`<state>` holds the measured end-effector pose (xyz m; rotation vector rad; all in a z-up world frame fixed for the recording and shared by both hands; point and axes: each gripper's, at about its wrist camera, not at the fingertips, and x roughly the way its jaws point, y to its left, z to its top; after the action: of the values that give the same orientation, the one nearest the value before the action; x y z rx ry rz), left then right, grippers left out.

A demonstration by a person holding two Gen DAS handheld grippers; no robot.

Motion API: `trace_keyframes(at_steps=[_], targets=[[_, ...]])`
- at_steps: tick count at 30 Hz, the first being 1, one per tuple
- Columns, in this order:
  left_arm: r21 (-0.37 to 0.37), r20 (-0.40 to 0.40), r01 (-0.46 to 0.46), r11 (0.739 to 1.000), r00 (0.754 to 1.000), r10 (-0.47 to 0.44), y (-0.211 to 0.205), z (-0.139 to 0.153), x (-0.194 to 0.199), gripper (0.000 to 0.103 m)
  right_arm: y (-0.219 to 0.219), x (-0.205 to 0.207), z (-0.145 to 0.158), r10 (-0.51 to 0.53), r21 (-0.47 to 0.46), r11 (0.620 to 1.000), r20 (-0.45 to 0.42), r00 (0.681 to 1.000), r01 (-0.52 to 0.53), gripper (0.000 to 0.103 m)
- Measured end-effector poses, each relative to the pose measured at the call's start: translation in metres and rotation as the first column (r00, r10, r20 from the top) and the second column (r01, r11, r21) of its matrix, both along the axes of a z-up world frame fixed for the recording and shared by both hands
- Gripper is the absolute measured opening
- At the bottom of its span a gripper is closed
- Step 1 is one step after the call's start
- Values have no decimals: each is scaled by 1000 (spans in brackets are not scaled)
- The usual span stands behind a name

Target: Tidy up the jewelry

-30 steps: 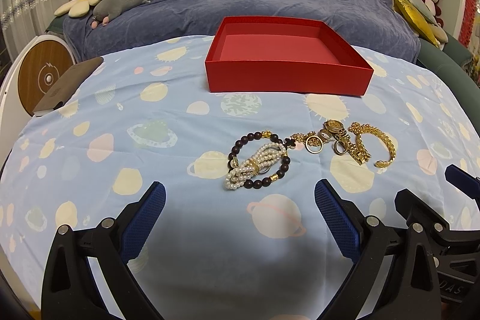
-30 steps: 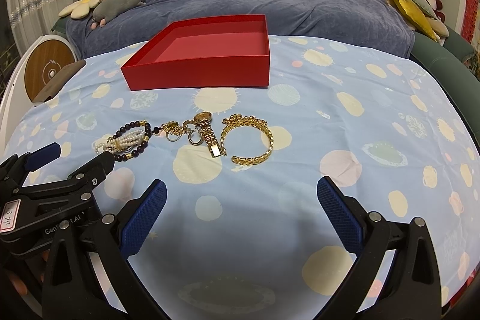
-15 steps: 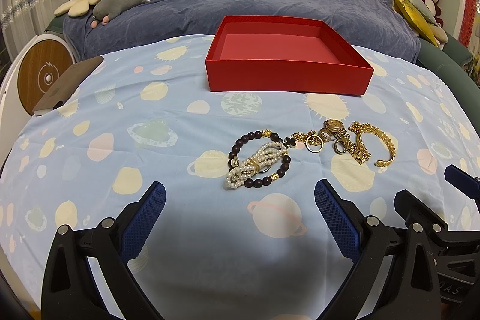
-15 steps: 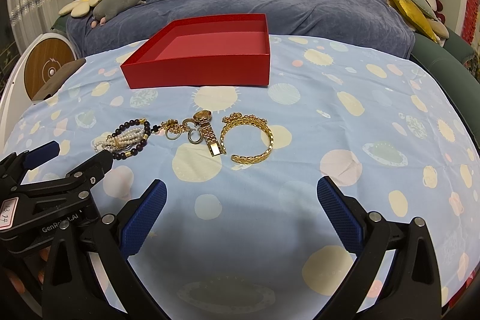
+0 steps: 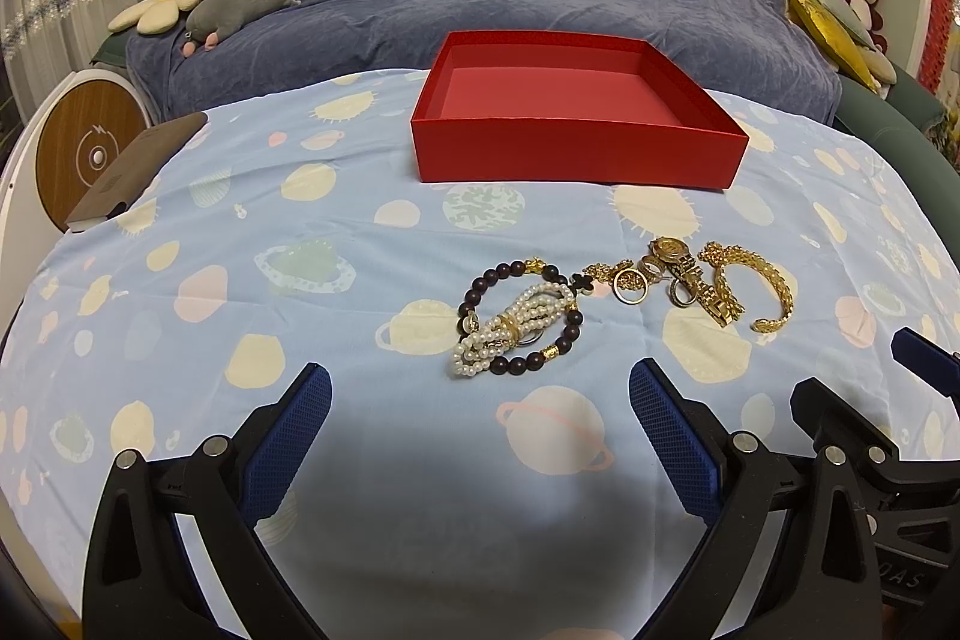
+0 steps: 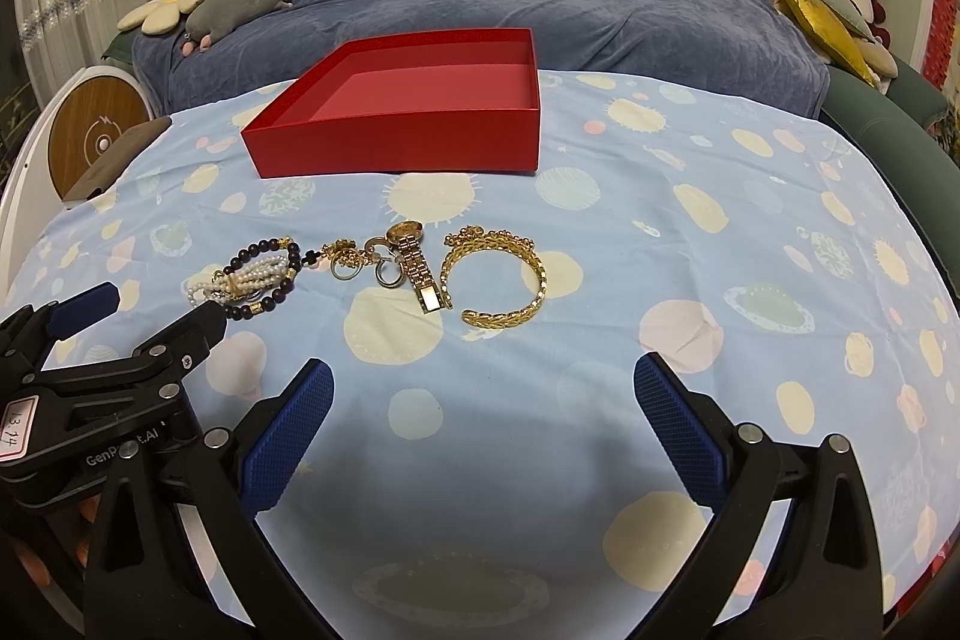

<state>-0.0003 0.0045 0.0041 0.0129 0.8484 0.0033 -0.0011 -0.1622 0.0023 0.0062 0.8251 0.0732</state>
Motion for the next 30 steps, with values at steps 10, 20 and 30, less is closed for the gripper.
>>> trace_keyframes(at_steps=[10, 20, 30], targets=[[1, -1, -1, 1000, 1000, 1, 1, 0, -1, 97, 0, 0, 0, 0, 0, 1000, 0, 1000, 0, 98], [0, -4, -3, 1000, 1000, 3, 3, -1, 0, 97, 0, 0, 0, 0, -1, 1000, 1, 1000, 0, 98], [-28, -31, 4, 1000, 1000, -5, 11, -9, 7, 97, -1, 1, -1, -4, 7, 1000, -6, 1000, 4, 98]])
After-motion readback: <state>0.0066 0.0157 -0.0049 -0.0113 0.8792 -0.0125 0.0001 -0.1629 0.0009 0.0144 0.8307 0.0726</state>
